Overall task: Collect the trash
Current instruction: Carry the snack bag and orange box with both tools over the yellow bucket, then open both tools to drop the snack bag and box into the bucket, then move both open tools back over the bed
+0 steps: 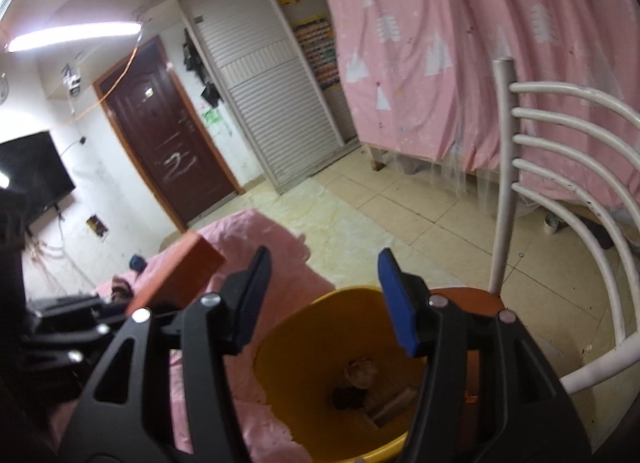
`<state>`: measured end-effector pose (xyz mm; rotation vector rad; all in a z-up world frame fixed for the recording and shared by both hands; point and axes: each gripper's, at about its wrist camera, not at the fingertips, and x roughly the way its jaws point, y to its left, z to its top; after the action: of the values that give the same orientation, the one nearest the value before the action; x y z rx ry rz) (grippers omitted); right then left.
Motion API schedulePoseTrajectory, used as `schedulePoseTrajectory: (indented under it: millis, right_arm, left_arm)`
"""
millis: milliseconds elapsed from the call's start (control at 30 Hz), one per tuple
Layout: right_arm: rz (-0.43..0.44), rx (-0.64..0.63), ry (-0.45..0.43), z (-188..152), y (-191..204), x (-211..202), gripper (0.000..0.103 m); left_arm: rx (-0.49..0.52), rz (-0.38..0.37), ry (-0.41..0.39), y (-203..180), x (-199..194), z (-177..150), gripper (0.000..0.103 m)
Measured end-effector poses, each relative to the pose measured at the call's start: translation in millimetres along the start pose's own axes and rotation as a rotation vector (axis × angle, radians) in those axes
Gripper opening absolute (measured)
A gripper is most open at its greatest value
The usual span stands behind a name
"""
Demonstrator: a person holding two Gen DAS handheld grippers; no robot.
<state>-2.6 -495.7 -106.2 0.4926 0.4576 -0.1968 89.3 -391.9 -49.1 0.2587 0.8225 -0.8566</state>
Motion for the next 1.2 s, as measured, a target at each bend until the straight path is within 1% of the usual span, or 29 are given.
schedulePoseTrajectory:
  millis: [33, 100, 133, 167, 267, 400, 500, 667, 733, 767, 800, 1000, 1033, 1200]
  right_arm:
    - [-0.004, 0.012, -0.007, 0.9, -3.9, -1.8, 0.054]
    - [-0.010, 0.027, -0.018, 2.2, -8.1, -4.1, 0.055]
    - [-0.008, 0.034, -0.021, 2.7, -9.8, -5.2, 0.055]
    - [-0.007, 0.036, -0.022, 2.8, -9.3, -5.7, 0.056]
    - [0.001, 0.036, -0.018, 2.8, -7.9, -3.5, 0.057]
    - [0.019, 0.011, -0.006, 0.9, 1.8, -1.5, 0.057]
    - [0.032, -0.017, 0.001, -2.0, 13.1, -0.7, 0.057]
    - [0.057, -0.042, 0.011, -5.6, 27.9, -1.4, 0.058]
    - [0.072, -0.053, 0.017, -5.9, 35.5, -1.7, 0.061]
    - [0.072, -0.060, 0.017, -7.0, 39.4, -2.1, 0.065]
    - [0.076, -0.070, 0.019, -7.6, 44.1, -2.3, 0.066]
    - [0.114, -0.115, 0.041, -11.0, 73.8, 2.4, 0.066]
    - [0.122, -0.122, 0.046, -12.0, 79.0, 3.6, 0.066]
    - [0.148, -0.174, 0.069, -16.5, 111.4, 10.4, 0.066]
  left_arm:
    - [0.002, -0.004, 0.004, -2.2, 4.1, -1.0, 0.018]
    - [0.002, -0.010, 0.017, -4.1, 9.5, -2.5, 0.034]
    - [0.000, -0.012, 0.019, -4.3, 11.0, -3.6, 0.049]
    - [0.001, -0.007, 0.018, -4.1, 11.6, -4.6, 0.058]
    - [0.010, 0.013, 0.021, -5.5, 11.8, -7.7, 0.058]
    - [0.002, 0.019, 0.017, -3.3, 4.4, -11.6, 0.058]
    - [0.002, 0.026, -0.002, 0.6, -10.9, -16.3, 0.058]
    - [-0.009, 0.066, -0.046, 12.8, -40.8, -21.3, 0.058]
    - [-0.028, 0.098, -0.073, 23.2, -55.5, -25.4, 0.058]
    - [-0.035, 0.110, -0.079, 27.3, -59.9, -25.9, 0.058]
    - [-0.044, 0.125, -0.086, 32.4, -65.4, -27.7, 0.058]
    - [-0.128, 0.255, -0.136, 72.3, -106.2, -45.9, 0.060]
    - [-0.153, 0.288, -0.146, 82.4, -114.6, -52.2, 0.061]
    - [-0.232, 0.370, -0.160, 121.2, -139.2, -72.8, 0.063]
